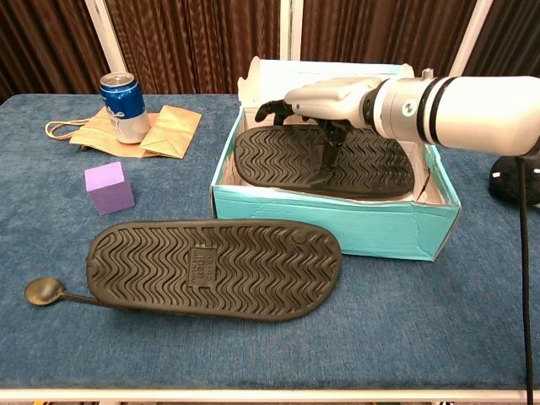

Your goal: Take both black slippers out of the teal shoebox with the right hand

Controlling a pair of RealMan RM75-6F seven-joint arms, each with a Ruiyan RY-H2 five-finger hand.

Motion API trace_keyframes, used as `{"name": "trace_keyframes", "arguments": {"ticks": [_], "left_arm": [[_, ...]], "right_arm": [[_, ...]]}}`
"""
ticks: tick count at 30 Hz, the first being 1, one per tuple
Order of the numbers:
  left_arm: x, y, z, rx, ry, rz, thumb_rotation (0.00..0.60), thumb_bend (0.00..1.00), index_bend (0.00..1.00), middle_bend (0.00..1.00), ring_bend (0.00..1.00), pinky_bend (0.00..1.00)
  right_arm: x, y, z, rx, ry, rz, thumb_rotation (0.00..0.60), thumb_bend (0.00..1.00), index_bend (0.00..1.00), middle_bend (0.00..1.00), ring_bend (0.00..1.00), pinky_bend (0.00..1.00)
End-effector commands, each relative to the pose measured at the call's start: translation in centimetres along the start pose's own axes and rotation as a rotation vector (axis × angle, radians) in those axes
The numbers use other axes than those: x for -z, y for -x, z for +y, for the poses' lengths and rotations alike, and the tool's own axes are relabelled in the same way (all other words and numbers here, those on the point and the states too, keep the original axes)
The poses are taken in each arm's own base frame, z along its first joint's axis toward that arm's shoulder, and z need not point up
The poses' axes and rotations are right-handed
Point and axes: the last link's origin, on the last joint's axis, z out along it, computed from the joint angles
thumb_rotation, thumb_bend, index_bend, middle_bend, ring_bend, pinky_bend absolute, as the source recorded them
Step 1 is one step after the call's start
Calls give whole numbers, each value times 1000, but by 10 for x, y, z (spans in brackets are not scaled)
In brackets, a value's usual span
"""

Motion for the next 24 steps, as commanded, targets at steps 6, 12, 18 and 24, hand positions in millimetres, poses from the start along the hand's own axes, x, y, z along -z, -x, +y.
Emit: {"name": "trace_keyframes", "arguments": {"ticks": [6,12,18,24], "left_arm": [[0,3,-1,7,-3,-7,600,0,163,86,13,47],[0,4,-2,8,-3,-7,600,0,163,87,13,47],[-1,5,-2,15,-3,-13,600,0,163,87,13,47],[-1,5,-1,16,1,-14,600,0,163,87,13,47]], "right_arm": [[0,12,-2,51,16,-21,600,60,132,244,137,319],[-5,15,-4,57,31,-1,600,158,331,364,281,526],[-7,8,-6,39,18,91,600,394,715,559,507,775],[-4,-4,-3,42,-23,184,600,506,857,628,584,845]]}}
